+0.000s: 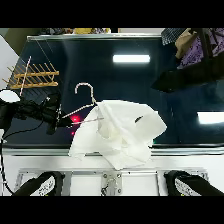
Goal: Fold the clothes and pants, and hang the long-sleeved shirts on hangers.
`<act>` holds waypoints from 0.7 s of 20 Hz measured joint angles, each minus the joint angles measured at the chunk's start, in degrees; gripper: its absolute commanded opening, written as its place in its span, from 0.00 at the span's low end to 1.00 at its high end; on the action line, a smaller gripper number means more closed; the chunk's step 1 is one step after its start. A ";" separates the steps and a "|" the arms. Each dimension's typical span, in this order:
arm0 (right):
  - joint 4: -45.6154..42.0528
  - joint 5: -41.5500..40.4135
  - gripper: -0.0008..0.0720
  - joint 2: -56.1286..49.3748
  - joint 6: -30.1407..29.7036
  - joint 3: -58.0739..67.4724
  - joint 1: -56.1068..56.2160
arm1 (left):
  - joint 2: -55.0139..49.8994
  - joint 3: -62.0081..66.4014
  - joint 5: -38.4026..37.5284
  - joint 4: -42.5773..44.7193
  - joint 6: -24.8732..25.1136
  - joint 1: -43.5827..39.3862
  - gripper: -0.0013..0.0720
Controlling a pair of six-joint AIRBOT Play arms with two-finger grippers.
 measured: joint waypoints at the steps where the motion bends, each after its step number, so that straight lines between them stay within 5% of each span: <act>1: 2.64 0.35 0.73 1.22 -2.21 -3.28 -2.36 | 0.00 0.00 -0.22 0.00 0.00 0.00 0.05; 3: 7.98 1.90 0.73 3.78 -7.13 -10.36 -6.49 | -0.02 0.00 -0.59 0.00 0.00 0.00 0.05; 6: 14.45 4.07 0.52 6.40 -14.47 -19.78 -10.64 | -0.02 0.00 -1.53 0.02 -0.02 0.00 0.05; 9: 19.85 5.27 0.52 7.30 -20.85 -26.99 -13.27 | -0.02 0.00 -2.38 0.02 -0.04 0.00 0.05; 10: 21.44 5.46 0.53 7.48 -22.67 -28.72 -13.79 | -0.02 0.00 -2.80 0.02 -0.11 0.00 0.05; 12: 24.33 5.86 0.82 7.61 -26.08 -31.23 -14.49 | -0.02 0.00 -3.17 0.00 -0.52 0.00 0.05; 14: 25.99 5.84 0.83 7.67 -28.61 -32.41 -14.80 | -0.02 0.00 -3.67 0.00 -0.94 0.02 0.05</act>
